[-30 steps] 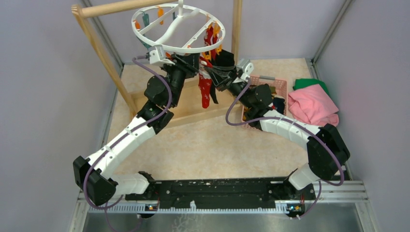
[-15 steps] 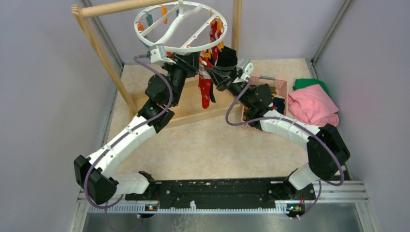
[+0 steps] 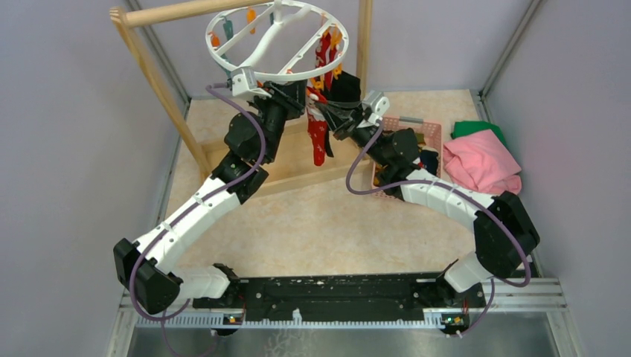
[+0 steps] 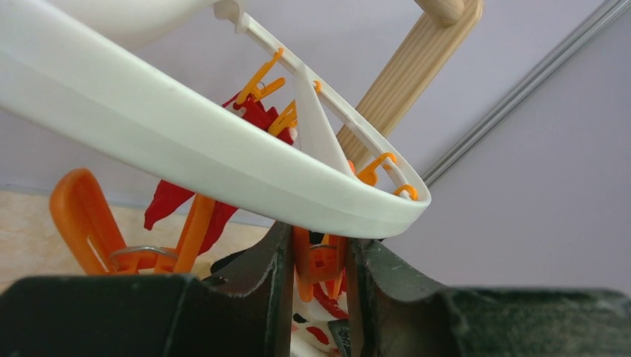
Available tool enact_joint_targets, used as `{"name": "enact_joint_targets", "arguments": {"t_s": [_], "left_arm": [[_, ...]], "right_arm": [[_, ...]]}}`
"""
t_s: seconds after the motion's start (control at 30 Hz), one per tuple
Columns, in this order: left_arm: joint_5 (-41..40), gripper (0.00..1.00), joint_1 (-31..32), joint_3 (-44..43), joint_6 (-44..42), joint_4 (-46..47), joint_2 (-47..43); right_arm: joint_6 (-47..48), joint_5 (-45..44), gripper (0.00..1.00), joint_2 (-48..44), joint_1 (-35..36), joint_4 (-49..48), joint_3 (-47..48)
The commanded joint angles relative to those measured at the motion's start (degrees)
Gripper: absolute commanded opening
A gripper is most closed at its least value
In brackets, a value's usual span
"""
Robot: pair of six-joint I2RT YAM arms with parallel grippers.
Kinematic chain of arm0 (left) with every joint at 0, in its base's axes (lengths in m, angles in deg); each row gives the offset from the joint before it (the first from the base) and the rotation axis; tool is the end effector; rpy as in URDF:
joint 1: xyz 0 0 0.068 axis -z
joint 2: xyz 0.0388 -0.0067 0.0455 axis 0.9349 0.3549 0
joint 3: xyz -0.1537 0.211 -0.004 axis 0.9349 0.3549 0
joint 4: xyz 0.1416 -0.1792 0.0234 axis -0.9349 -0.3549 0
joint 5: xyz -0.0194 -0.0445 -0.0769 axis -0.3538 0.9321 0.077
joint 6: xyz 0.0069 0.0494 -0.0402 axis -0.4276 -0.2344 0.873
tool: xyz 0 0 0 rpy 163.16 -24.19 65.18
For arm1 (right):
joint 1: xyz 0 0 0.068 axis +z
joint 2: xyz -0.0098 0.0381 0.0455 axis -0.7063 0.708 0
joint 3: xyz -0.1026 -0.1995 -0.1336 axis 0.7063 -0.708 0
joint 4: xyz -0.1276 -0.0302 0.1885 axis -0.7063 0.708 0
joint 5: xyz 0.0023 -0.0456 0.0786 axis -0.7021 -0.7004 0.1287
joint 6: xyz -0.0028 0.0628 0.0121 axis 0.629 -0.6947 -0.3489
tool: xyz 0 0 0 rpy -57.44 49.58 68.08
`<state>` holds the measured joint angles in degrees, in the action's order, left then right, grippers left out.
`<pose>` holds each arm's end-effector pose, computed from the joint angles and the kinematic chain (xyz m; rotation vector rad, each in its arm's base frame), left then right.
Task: Clip the socks to the hanger
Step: Clamp the sock onto the hanger.
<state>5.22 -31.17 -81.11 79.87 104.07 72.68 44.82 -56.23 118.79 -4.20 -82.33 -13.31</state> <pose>0.2224 -0.1488 0.4449 -0.2969 1.2891 -0.7843 0.2376 0.2194 0.3878 -0.5461 0.8905 0.7873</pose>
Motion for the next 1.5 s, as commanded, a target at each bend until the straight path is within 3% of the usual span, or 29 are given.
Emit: {"name": "enact_joint_targets", "arguments": {"t_s": [0.0,0.57,1.0,1.03,1.2,1.33,1.47], "left_arm": [[-3.2,0.00,-0.4,-2.9,-0.3,1.1,0.4],[-4.5,0.00,-0.4,-3.1,-1.1,0.6,0.2],[-3.3,0.00,-0.4,-2.7,-0.5,0.7,-1.0],[-3.3,0.02,-0.4,-2.7,-0.5,0.7,-1.1],[-2.7,0.30,-0.4,-2.4,0.0,0.8,-1.5],[-2.3,0.42,-0.4,-2.1,0.2,0.8,-1.8],[-1.7,0.62,-0.3,-1.7,0.3,0.8,-2.5]], "right_arm": [[1.3,0.6,0.00,-2.3,0.7,-0.2,4.3],[8.2,3.6,0.00,-2.2,2.3,3.2,7.5],[11.5,0.3,0.00,-2.3,2.5,6.7,8.2],[11.5,0.2,0.00,-2.2,2.5,6.8,8.4],[11.2,-0.1,0.00,-2.3,2.6,6.6,8.1],[10.7,-0.2,0.00,-2.4,2.5,6.2,8.0],[10.1,-0.3,0.00,-2.3,2.6,6.1,7.9]]}}
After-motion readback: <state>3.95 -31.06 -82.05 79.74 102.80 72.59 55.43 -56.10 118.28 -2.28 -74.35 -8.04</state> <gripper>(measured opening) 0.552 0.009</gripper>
